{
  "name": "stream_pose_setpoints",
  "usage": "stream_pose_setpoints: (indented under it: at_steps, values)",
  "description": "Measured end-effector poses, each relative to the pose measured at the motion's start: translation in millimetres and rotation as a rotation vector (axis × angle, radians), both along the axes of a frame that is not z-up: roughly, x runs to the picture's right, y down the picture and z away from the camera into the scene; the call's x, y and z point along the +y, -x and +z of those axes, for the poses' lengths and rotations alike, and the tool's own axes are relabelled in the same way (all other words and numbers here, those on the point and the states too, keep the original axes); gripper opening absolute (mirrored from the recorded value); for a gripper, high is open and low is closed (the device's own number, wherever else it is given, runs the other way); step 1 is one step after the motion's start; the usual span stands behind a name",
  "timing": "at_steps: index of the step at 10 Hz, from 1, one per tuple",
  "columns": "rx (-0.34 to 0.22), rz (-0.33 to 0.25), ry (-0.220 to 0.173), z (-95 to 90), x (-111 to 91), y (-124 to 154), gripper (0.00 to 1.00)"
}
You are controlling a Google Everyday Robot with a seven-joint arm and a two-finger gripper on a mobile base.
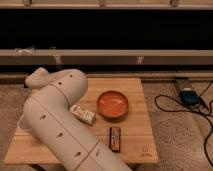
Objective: Stand the bottle upright
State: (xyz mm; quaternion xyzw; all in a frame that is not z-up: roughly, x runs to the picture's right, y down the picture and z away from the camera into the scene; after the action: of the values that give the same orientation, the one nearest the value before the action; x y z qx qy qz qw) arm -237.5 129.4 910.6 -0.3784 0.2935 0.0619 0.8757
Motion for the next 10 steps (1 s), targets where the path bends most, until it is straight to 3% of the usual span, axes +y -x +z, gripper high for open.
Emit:
stream_pose_setpoints:
  at_steps: [6,7,10]
  values:
    - [0.031,-0.015,-0.024,0.5,-1.3,-4.6,0.77]
    - [0.032,-0.014,-0.028,0.7,-2.0,-5.4,0.71]
    - [0.035,-0.010,-0.040,0.3,-4.7,-7.6,0.41]
